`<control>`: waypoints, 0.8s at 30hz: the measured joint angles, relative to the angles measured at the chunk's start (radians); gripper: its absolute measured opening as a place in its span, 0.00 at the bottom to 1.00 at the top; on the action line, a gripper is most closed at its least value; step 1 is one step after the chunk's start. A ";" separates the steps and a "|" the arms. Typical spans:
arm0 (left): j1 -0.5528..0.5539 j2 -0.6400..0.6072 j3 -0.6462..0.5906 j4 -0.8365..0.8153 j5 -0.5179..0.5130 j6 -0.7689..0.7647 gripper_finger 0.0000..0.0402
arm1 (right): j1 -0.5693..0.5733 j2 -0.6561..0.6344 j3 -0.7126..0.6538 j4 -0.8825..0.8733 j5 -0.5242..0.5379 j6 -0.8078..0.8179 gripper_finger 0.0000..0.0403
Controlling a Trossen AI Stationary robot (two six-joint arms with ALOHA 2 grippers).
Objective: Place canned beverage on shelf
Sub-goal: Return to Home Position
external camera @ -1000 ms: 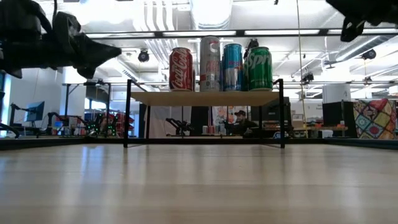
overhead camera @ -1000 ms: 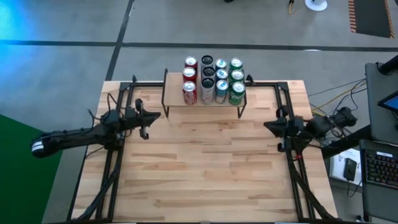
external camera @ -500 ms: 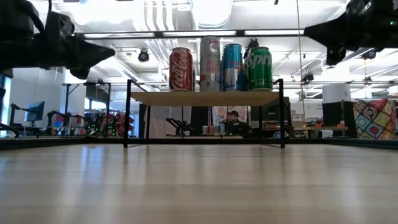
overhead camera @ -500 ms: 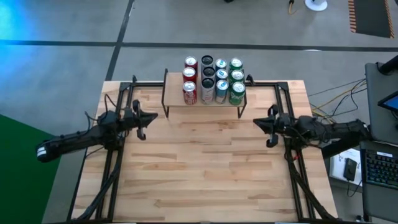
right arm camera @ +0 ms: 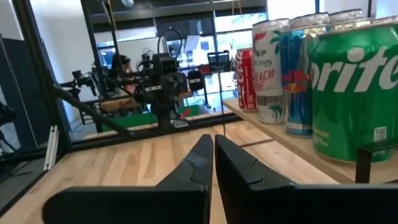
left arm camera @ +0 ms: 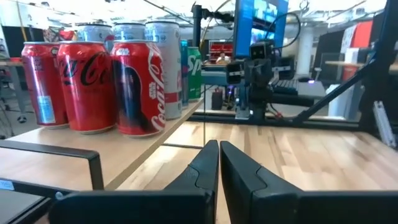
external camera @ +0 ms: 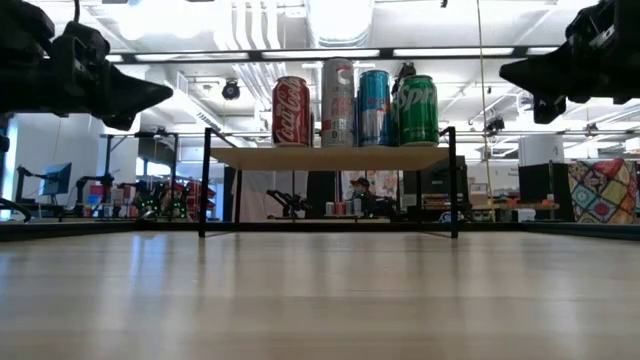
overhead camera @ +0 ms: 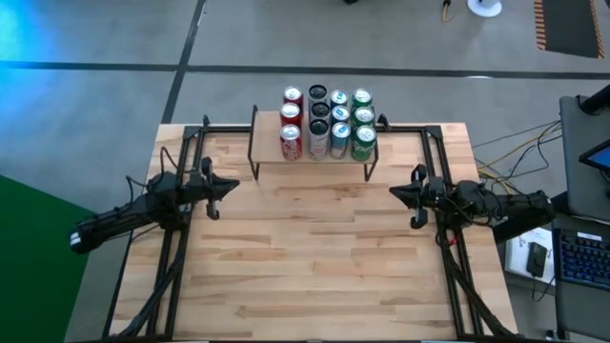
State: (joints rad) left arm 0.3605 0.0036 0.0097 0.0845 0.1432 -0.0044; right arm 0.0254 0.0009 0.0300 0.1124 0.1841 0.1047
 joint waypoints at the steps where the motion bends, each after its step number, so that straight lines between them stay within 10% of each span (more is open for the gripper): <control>1: 0.000 -0.004 0.000 -0.011 -0.001 0.006 0.00 | 0.000 0.004 0.000 -0.001 0.000 -0.002 0.02; 24: -0.008 0.013 -0.001 -0.025 -0.036 -0.063 0.00 | 0.000 0.029 -0.018 0.046 -0.009 -0.045 0.02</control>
State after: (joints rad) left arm 0.3527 0.0169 0.0090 0.0592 0.1069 -0.0677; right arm 0.0257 0.0303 0.0116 0.1581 0.1754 0.0601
